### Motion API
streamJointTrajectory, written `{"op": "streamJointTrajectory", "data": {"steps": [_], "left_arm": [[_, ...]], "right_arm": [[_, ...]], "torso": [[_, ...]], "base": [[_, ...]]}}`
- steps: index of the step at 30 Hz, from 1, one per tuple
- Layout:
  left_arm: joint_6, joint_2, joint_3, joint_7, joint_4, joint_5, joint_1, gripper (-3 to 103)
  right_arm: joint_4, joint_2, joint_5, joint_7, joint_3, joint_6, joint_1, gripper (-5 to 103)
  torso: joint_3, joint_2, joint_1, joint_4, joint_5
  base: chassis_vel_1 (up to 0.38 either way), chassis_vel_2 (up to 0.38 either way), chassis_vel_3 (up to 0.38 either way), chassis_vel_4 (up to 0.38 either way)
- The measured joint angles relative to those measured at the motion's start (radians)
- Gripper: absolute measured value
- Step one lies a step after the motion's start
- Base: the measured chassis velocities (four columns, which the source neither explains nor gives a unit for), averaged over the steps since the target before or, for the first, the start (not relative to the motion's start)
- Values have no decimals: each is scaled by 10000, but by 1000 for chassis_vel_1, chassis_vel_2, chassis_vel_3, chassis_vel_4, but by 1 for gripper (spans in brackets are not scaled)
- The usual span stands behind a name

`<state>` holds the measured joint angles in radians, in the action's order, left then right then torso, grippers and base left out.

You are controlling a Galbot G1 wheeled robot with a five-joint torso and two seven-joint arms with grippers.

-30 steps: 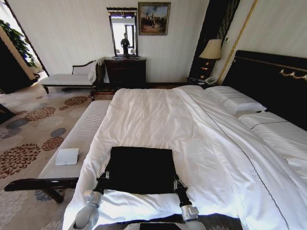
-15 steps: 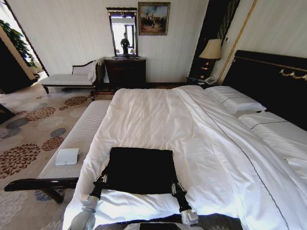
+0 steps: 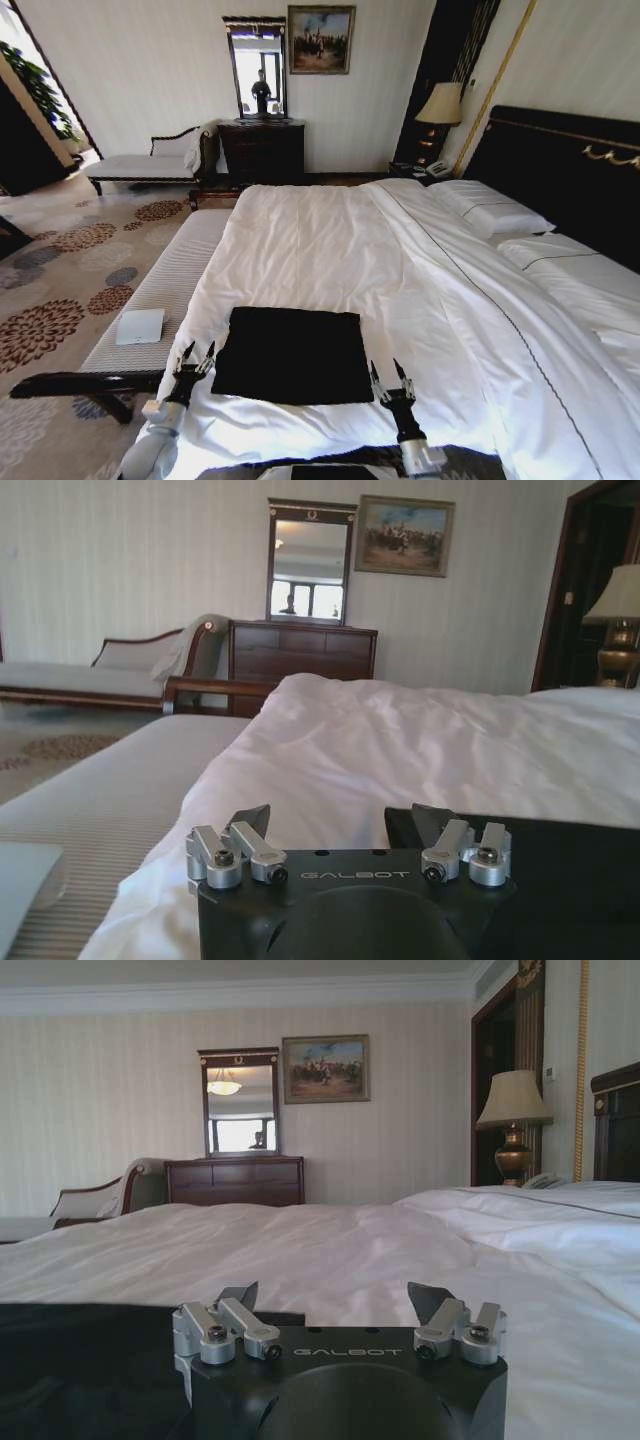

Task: Fold the clothes on the bed.

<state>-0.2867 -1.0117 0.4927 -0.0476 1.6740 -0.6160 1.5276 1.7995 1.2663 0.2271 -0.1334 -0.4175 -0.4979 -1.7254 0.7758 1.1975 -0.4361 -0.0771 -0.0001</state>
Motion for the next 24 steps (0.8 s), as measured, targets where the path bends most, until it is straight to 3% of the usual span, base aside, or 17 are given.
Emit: {"op": "streamJointTrajectory", "data": {"steps": [1,3,6,9,12,15,17,24], "left_arm": [[284,104,-162,-91,3,-368,-296,87],[433,149,-247,-130,3,-533,-443,87],[1343,347,-977,-341,-244,-1484,-1708,99],[1733,360,-1363,-394,-510,-1745,-2486,100],[2468,275,-1992,-509,-1085,-2314,-3790,100],[2820,216,-2168,-612,-1336,-2655,-4190,103],[3400,160,-2436,-708,-1641,-3172,-4620,100],[4156,-45,-2923,-809,-2372,-3912,-5256,94]], "right_arm": [[39,-24,134,-8,-34,158,157,86],[61,-31,198,-15,-46,259,243,86],[161,-57,383,-143,-62,694,675,99],[239,-41,378,-204,-22,885,790,100],[428,64,254,-302,227,1114,852,100],[447,102,195,-338,376,1178,902,100],[447,165,133,-365,435,1194,876,100],[451,168,163,-414,364,1223,878,100]], "torso": [[0,0,-1,0,0],[1,0,-1,2,1],[2,-1,-1,2,1],[1,-1,-1,1,1],[2,-1,-1,-6,0],[2,-1,-2,0,2],[1,-1,-2,1,2],[0,-1,-1,0,1]], "base": [[0,0,0,0],[0,0,0,0],[0,0,0,0],[0,0,0,0],[0,0,0,0],[0,0,0,0],[0,0,0,0],[0,0,0,0]]}}
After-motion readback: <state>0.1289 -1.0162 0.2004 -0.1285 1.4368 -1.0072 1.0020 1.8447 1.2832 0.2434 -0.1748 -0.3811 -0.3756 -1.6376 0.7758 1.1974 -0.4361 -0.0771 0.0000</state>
